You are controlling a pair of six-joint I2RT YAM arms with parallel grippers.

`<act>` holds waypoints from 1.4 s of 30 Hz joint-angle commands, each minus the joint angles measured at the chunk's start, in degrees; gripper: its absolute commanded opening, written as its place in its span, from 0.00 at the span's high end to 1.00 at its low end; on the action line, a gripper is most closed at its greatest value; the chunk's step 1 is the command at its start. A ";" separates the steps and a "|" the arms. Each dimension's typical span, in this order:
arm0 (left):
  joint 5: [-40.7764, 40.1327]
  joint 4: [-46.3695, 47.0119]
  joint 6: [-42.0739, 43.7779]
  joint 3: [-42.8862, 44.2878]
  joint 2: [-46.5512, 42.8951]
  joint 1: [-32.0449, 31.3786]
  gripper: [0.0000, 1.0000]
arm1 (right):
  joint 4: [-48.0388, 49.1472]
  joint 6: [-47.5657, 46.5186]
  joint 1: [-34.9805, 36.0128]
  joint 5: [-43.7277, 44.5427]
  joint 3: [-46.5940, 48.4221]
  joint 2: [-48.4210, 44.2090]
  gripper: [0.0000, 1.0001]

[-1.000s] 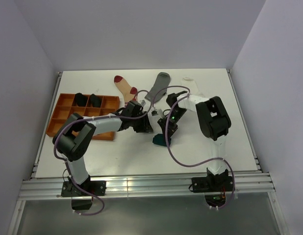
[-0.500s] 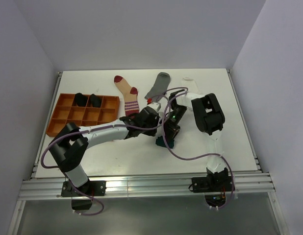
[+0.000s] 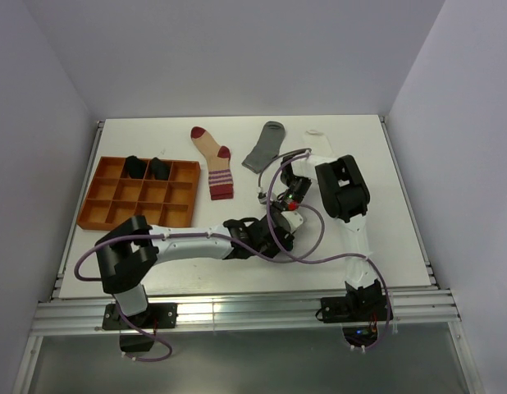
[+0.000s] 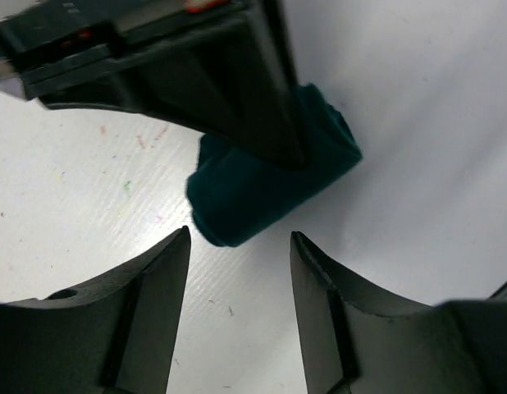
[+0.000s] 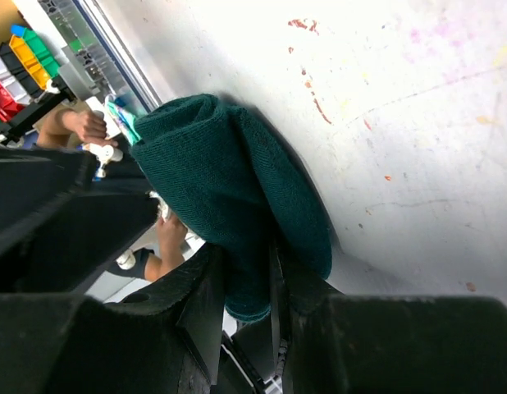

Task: Roll the socks
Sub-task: Roll the sock at the center of the board.

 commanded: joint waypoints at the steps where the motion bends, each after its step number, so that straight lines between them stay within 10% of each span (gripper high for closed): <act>1: 0.46 2.17 5.21 -0.07 0.60 -1.60 0.42 | 6.02 -1.42 -0.38 8.59 0.86 2.65 0.75; 29: -3.75 12.19 21.03 -0.33 13.16 -5.38 0.42 | -0.92 -5.55 -1.17 4.64 2.36 6.25 0.73; 39: -3.84 13.07 20.95 -0.59 18.53 -7.84 0.58 | -1.19 -5.64 -1.17 5.16 2.10 6.70 0.73; 42: -2.96 12.11 20.33 0.19 19.58 -7.84 0.77 | -1.19 -5.72 -1.17 5.25 2.01 6.87 0.73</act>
